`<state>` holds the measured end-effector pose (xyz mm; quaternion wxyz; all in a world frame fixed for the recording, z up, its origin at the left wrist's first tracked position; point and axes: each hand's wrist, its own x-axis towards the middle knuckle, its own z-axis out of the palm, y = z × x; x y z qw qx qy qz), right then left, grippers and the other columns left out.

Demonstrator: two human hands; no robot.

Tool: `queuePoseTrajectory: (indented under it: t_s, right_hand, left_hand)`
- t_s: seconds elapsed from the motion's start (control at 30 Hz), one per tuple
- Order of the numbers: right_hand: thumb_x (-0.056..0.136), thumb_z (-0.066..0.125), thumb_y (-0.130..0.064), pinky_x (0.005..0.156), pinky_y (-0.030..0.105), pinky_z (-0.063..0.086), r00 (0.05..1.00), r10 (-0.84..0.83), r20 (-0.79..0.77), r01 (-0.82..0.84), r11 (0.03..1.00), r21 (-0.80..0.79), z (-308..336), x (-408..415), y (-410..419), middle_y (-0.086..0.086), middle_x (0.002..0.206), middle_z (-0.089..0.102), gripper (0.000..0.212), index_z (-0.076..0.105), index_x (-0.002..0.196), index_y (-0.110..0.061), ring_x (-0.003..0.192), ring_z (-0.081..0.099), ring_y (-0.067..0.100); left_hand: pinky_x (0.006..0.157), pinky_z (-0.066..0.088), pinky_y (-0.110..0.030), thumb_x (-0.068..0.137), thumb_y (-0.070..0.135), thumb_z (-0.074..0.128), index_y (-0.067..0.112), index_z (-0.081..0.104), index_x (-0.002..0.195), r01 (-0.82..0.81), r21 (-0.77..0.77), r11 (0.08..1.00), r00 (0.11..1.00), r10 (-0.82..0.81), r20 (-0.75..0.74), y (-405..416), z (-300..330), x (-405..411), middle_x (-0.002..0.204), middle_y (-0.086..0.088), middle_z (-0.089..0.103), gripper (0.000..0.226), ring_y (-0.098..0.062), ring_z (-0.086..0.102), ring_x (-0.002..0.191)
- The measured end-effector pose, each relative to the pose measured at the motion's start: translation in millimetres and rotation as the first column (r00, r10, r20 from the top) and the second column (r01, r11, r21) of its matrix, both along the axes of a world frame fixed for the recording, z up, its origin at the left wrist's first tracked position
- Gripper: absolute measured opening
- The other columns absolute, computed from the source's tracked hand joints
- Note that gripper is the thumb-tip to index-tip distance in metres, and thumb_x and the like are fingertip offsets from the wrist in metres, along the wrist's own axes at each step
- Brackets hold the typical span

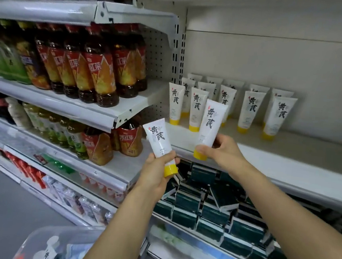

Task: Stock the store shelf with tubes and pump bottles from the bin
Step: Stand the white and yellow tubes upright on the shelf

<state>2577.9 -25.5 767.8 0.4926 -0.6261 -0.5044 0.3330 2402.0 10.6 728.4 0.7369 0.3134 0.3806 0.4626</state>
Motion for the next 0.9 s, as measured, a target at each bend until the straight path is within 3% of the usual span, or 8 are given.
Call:
queuePoseTrajectory:
  t_s: [0.13, 0.23, 0.37, 0.57, 0.77, 0.9]
  right_hand:
    - [0.077, 0.08, -0.016, 0.085, 0.032, 0.053, 0.985, -0.17, -0.019, 0.169, 0.985, -0.011, -3, 38, 19, 0.002, 0.115, 0.065, 0.054, 0.057, 0.125, -0.009, 0.102, 0.064, 0.019]
    - [0.074, 0.082, -0.016, 0.081, 0.031, 0.05, 0.973, -0.231, 0.016, 0.232, 0.973, -0.014, -12, 56, 33, 0.004, 0.111, 0.065, 0.054, 0.057, 0.122, -0.009, 0.098, 0.063, 0.02]
    - [0.077, 0.08, -0.017, 0.078, 0.031, 0.048, 0.954, -0.292, 0.075, 0.292, 0.956, 0.01, -21, 66, 50, 0.004, 0.106, 0.064, 0.046, 0.056, 0.115, -0.009, 0.095, 0.061, 0.021]
    - [0.08, 0.077, -0.016, 0.081, 0.03, 0.047, 0.951, -0.229, 0.208, 0.231, 0.973, 0.014, -25, 74, 74, 0.005, 0.108, 0.064, 0.043, 0.055, 0.117, -0.009, 0.094, 0.06, 0.019]
    - [0.082, 0.075, -0.02, 0.084, 0.027, 0.043, 0.941, -0.175, 0.289, 0.178, 0.984, 0.017, -24, 83, 86, 0.007, 0.117, 0.063, 0.047, 0.051, 0.122, -0.01, 0.103, 0.06, 0.022]
    - [0.079, 0.077, -0.025, 0.084, 0.029, 0.044, 0.938, -0.156, 0.31, 0.166, 0.986, -0.006, -24, 89, 91, 0.007, 0.116, 0.062, 0.051, 0.051, 0.121, -0.011, 0.102, 0.059, 0.024]
  left_hand:
    - [0.081, 0.051, -0.038, 0.088, 0.004, 0.065, 0.009, 0.053, 0.116, -0.01, -0.006, 1.0, 1.0, 0.01, -0.01, 4, 4, 12, 0.1, -0.013, 0.064, 0.031, -0.021, 0.063, 0.082]
    - [0.087, 0.05, -0.041, 0.088, 0.004, 0.064, 0.01, 0.054, 0.117, -0.015, -0.003, 1.0, 1.0, 0.015, -0.025, 7, 9, 20, 0.102, -0.012, 0.065, 0.031, -0.02, 0.063, 0.083]
    - [0.073, 0.052, -0.033, 0.088, 0.003, 0.063, 0.008, 0.052, 0.123, -0.05, -0.009, 0.999, 0.998, 0.049, -0.027, 16, 14, 30, 0.104, -0.011, 0.065, 0.037, -0.019, 0.064, 0.078]
    - [0.068, 0.052, -0.029, 0.089, 0.003, 0.063, 0.011, 0.053, 0.123, -0.077, -0.014, 0.997, 0.997, 0.077, -0.013, 25, 23, 50, 0.116, -0.013, 0.064, 0.037, -0.018, 0.065, 0.083]
    - [0.066, 0.052, -0.029, 0.089, 0.005, 0.063, 0.014, 0.054, 0.115, -0.083, -0.01, 0.996, 0.996, 0.083, -0.009, 32, 27, 66, 0.112, -0.013, 0.064, 0.029, -0.019, 0.065, 0.087]
    - [0.067, 0.052, -0.03, 0.089, 0.004, 0.064, 0.011, 0.052, 0.124, -0.098, -0.016, 0.995, 0.995, 0.098, -0.013, 33, 28, 76, 0.113, -0.014, 0.064, 0.037, -0.02, 0.065, 0.087]
